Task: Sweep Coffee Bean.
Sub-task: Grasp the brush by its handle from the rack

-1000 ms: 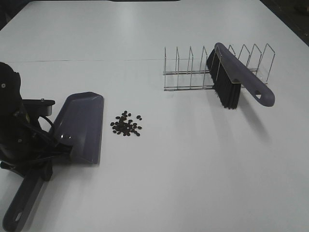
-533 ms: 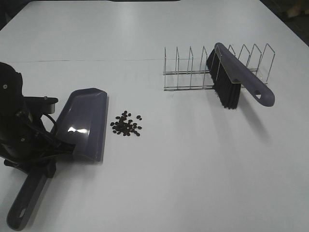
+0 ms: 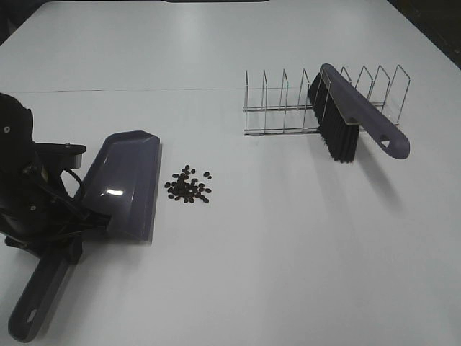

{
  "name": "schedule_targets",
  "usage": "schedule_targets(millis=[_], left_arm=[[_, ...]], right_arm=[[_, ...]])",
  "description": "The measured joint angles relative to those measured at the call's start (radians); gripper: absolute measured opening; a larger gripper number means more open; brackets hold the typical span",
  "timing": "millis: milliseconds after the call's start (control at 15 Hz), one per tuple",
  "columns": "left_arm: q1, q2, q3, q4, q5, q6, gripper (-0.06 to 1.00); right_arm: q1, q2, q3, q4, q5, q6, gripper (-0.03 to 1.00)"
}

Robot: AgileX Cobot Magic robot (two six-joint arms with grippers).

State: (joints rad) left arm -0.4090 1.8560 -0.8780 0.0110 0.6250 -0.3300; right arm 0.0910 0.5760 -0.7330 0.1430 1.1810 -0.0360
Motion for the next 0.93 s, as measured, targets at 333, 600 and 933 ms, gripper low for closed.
schedule_targets(millis=[333, 600, 933], left_arm=[[0.000, 0.000, 0.000, 0.002, 0.000, 0.000, 0.31], [0.000, 0.000, 0.000, 0.002, 0.001, 0.000, 0.31], [0.000, 0.000, 0.000, 0.002, 0.011, 0.000, 0.31]], right_arm=[[0.000, 0.569, -0.354, 0.018, 0.040, 0.000, 0.99], [0.000, 0.937, -0.613, 0.033, 0.041, 0.027, 0.99], [0.000, 1.415, -1.056, 0.003, 0.040, 0.000, 0.99]])
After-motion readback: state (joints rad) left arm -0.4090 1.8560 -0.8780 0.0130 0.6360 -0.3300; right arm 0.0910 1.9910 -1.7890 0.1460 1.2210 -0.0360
